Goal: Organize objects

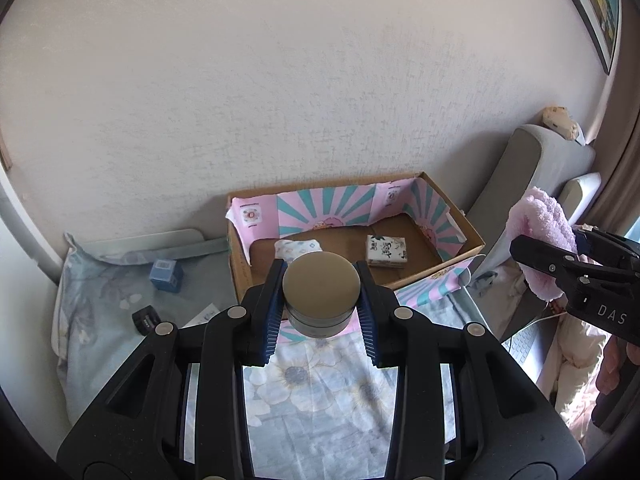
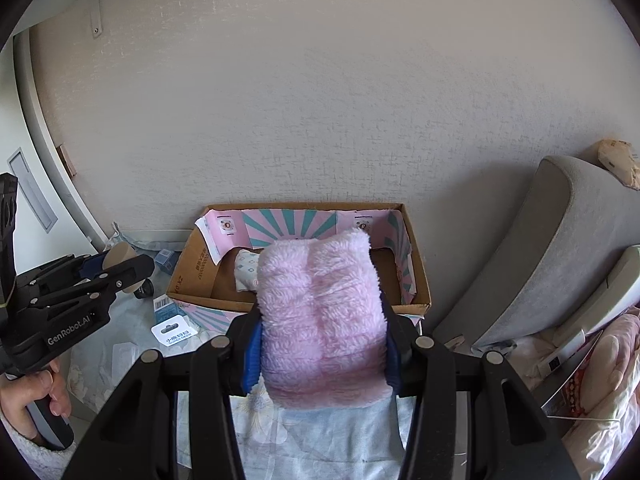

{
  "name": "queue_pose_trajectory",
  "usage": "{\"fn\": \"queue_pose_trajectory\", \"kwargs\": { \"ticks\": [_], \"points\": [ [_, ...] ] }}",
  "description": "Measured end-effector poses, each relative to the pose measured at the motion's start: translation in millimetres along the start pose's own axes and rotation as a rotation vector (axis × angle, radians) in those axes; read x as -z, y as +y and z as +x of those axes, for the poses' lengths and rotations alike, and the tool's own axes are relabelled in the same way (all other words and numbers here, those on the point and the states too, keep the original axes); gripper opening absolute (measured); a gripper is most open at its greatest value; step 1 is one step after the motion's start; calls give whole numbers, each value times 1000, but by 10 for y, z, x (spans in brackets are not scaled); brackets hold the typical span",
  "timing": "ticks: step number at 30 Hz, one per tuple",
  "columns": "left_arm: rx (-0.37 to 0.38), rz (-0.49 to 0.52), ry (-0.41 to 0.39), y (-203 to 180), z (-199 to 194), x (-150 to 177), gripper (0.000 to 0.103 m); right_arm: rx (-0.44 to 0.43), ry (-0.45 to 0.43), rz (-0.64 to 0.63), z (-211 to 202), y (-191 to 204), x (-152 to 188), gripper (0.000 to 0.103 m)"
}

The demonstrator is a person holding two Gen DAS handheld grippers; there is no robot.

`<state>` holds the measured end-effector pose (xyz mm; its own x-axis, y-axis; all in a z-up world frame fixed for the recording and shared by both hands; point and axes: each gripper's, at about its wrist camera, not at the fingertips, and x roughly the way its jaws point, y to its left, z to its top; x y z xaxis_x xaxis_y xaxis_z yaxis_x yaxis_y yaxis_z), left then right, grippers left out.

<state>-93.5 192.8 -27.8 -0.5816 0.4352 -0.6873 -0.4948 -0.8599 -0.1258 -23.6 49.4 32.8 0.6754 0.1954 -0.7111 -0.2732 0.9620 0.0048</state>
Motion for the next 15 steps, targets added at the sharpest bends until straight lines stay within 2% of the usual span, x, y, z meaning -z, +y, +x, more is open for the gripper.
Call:
{"fn": "queue_pose_trajectory", "kwargs": {
  "ticks": [8, 9, 15],
  "points": [
    [-11, 1, 17, -27, 76, -104, 30, -30, 17, -9, 133, -34, -104, 44],
    [-13, 3, 23, -31, 95, -124, 30, -54, 22, -35, 156, -41, -126, 44],
    [-27, 0, 39, -32, 213, -249, 30, -61, 40, -53, 271, -77, -276, 44]
  ]
}}
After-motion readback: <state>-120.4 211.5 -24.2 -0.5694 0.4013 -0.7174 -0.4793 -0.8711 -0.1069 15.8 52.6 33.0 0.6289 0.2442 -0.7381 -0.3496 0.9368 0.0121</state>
